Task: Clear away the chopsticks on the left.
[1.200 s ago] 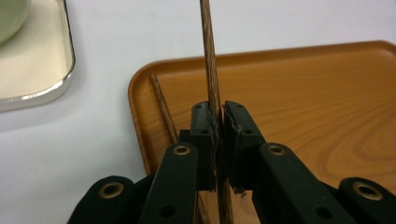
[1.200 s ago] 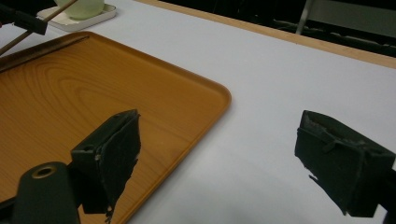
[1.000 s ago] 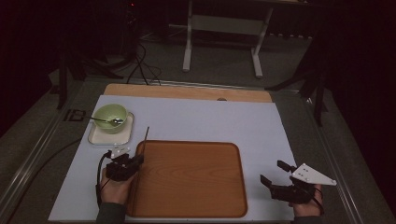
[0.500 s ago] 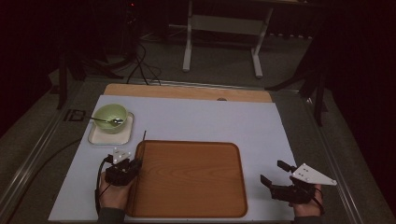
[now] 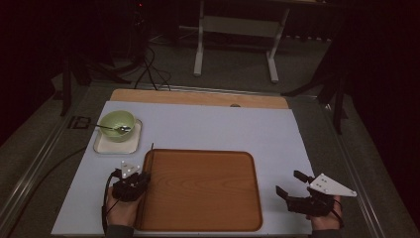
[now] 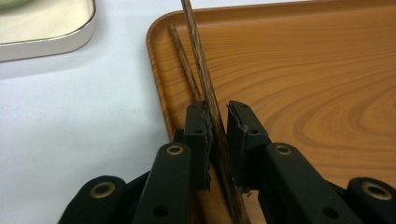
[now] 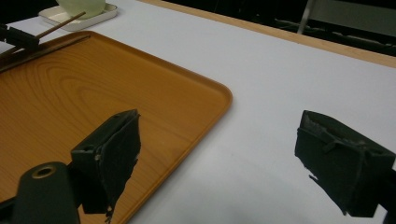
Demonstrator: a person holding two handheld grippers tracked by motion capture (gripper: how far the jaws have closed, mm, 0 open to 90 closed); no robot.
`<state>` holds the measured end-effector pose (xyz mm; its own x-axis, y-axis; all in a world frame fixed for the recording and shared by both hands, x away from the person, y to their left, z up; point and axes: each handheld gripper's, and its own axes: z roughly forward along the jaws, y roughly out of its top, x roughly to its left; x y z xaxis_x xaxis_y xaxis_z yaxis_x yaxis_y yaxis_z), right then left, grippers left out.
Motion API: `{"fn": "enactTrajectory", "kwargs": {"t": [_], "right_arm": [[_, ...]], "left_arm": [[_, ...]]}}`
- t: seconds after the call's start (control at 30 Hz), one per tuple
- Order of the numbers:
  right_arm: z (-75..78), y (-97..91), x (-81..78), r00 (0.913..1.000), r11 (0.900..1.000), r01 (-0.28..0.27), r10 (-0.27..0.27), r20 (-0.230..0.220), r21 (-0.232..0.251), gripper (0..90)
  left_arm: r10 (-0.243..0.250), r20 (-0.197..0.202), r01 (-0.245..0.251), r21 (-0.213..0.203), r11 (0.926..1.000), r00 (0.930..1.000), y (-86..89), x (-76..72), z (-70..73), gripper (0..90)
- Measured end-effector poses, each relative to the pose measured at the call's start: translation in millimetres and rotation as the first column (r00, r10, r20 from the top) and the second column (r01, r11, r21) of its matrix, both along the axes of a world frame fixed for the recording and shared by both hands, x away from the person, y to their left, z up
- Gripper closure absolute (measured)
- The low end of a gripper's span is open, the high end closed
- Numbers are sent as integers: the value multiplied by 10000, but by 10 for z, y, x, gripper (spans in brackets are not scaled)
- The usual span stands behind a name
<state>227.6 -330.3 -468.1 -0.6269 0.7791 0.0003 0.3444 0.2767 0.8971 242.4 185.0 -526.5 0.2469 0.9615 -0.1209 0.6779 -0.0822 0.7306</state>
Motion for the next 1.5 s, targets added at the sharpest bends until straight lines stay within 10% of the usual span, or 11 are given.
{"fn": "enactTrajectory", "kwargs": {"t": [1.07,1.5], "right_arm": [[3,0,1,10000,10000,-10,10,-6,22,138],[3,0,1,10000,10000,-7,7,-7,16,138]], "left_arm": [[-99,-87,105,702,9975,9999,-78,-126,-58,712],[184,-126,-171,913,9957,9998,-84,-223,-30,829]]}}
